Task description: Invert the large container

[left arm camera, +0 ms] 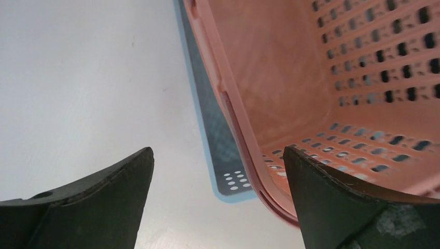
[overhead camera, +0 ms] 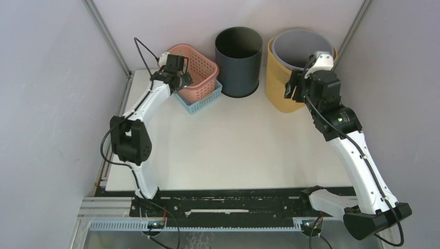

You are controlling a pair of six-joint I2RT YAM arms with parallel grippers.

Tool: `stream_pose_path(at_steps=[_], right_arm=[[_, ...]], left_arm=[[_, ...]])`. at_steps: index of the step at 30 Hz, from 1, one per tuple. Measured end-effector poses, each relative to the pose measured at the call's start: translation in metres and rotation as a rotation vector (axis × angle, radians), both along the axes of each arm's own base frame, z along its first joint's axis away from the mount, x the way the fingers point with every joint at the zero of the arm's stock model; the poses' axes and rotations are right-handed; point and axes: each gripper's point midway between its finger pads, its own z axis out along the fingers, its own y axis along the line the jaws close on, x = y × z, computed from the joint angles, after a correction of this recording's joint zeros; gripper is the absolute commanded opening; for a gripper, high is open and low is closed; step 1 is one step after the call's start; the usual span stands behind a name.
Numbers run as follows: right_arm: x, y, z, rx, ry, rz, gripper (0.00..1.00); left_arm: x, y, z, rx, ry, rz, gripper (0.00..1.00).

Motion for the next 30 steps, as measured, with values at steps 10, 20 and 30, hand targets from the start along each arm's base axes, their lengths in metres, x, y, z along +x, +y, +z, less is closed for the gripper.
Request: stream_pose_path(at_steps=[10, 20, 30], right_arm=[[-0.042, 0.050, -0.081, 0.036, 0.163, 0.180, 0.70], [-0.058, 0.076, -0.100, 0.020, 0.203, 0.252, 0.70], [-0.058, 0.077, -0.100, 0.010, 0.196, 0.240, 0.70]], left_arm=[[0.019, 0.011, -0.022, -0.002, 0.063, 0.052, 0.37], [0.038, 0.019, -0.020, 0.002, 0.068, 0.043, 0.00], [0.006, 0.011, 0.004, -0.059, 0.034, -0.037, 0.00]])
